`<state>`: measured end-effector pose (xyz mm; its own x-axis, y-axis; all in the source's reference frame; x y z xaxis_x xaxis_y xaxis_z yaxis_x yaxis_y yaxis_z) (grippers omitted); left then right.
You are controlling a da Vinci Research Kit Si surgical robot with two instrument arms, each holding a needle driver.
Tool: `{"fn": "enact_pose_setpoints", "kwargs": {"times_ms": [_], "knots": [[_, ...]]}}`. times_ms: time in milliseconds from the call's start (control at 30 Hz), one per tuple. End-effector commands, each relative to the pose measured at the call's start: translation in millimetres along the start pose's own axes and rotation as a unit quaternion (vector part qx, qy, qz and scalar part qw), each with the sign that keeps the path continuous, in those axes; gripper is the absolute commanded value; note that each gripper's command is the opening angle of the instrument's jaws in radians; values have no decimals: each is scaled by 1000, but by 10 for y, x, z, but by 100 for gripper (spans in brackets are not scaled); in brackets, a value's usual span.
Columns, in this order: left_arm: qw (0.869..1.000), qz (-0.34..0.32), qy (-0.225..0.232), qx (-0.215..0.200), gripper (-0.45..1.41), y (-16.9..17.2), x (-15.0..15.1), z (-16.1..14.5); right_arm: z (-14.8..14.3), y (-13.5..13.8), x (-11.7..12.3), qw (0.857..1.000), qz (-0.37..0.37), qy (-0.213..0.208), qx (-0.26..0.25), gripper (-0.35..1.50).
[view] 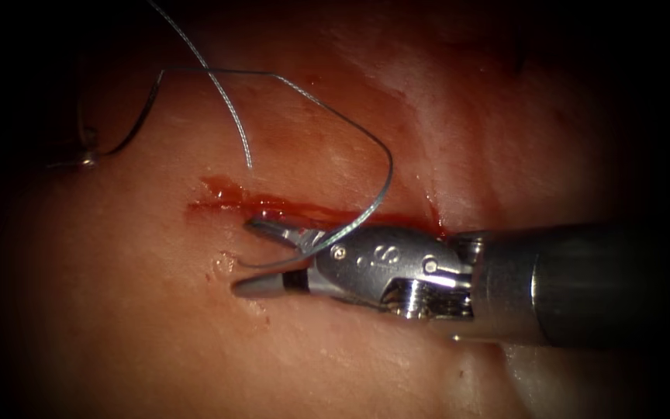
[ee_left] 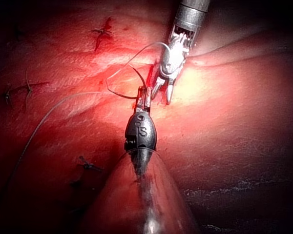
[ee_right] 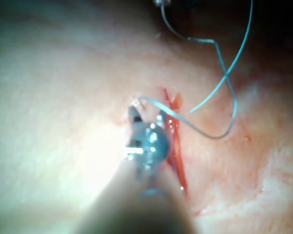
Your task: Wound Closure
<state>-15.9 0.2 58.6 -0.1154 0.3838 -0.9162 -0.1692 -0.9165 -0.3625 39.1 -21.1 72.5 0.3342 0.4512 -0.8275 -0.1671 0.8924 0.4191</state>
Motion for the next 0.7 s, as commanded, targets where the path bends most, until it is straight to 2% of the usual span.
{"fn": "enact_pose_setpoints", "kwargs": {"times_ms": [33, 133, 167, 200, 367, 400, 533, 700], "knots": [[1000, 0, 1, -1, -45, 1, -7, 5, 11, -4, -1, 1000, -1, 1, 2, 30], [1000, 0, 1, 0, -45, 1, -8, 6, 15, -5, -4, 1000, -2, 1, 3, 4], [1000, 1, 1, 0, -45, 1, -8, 6, 16, -5, -5, 1000, -3, 1, 5, -10], [1000, 1, 1, 0, -45, 1, -8, 6, 16, -5, -5, 1000, -3, 1, 11, -35], [1000, 1, 1, 0, -45, 1, -9, 6, 4, -4, -4, 1000, -3, 2, 23, -35], [1000, 2, 1, -2, -45, 2, -10, 7, -8, -6, -4, 1000, -3, -1, 28, -35], [1000, 2, 2, -5, -45, 4, -11, 10, -30, -13, 0, 999, -2, -2, 32, -35], [1000, 4, 6, -11, -45, 7, -13, 17, -69, -38, 18, 999, 4, -1, 46, -35]]}}
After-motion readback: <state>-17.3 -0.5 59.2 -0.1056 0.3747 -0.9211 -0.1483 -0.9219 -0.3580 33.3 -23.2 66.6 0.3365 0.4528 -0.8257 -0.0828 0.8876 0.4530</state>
